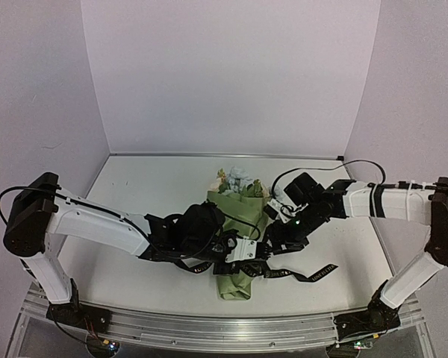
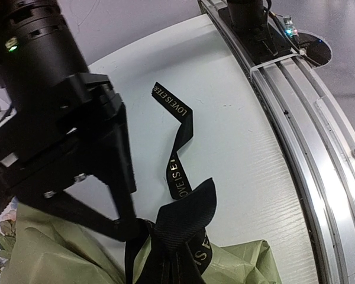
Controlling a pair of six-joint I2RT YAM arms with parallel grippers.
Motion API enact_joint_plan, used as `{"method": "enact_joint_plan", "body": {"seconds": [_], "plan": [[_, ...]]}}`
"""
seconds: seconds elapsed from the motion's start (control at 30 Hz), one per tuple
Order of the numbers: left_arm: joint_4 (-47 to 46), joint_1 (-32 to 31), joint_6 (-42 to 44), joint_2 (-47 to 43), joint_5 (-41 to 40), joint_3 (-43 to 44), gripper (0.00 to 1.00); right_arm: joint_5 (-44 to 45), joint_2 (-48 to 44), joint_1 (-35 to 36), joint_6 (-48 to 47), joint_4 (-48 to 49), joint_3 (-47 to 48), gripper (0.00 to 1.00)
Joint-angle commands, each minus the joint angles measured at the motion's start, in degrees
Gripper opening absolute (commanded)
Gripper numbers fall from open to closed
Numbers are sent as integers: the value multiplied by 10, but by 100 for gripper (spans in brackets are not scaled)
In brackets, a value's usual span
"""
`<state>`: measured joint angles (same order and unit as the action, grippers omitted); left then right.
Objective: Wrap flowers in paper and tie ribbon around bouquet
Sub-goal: Cross the half-tied ribbon over the folded bouquet.
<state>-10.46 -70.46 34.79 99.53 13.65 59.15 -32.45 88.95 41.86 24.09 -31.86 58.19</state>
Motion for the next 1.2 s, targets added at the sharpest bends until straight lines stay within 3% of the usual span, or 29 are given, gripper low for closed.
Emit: {"method": "enact_joint_plan", "body": {"seconds": [0.0,0.97,1.17], "plan": [[-15,-1,6,-7,-10,-5,0,-2,-43,10,25,67,-59,56],[-43,10,-8,-10,-42,-31,0,61,-28,78,73,137,-124,43],[-59,25,-16,-14,-40,-46,0,55,-20,84,91,141,-111,24]]}}
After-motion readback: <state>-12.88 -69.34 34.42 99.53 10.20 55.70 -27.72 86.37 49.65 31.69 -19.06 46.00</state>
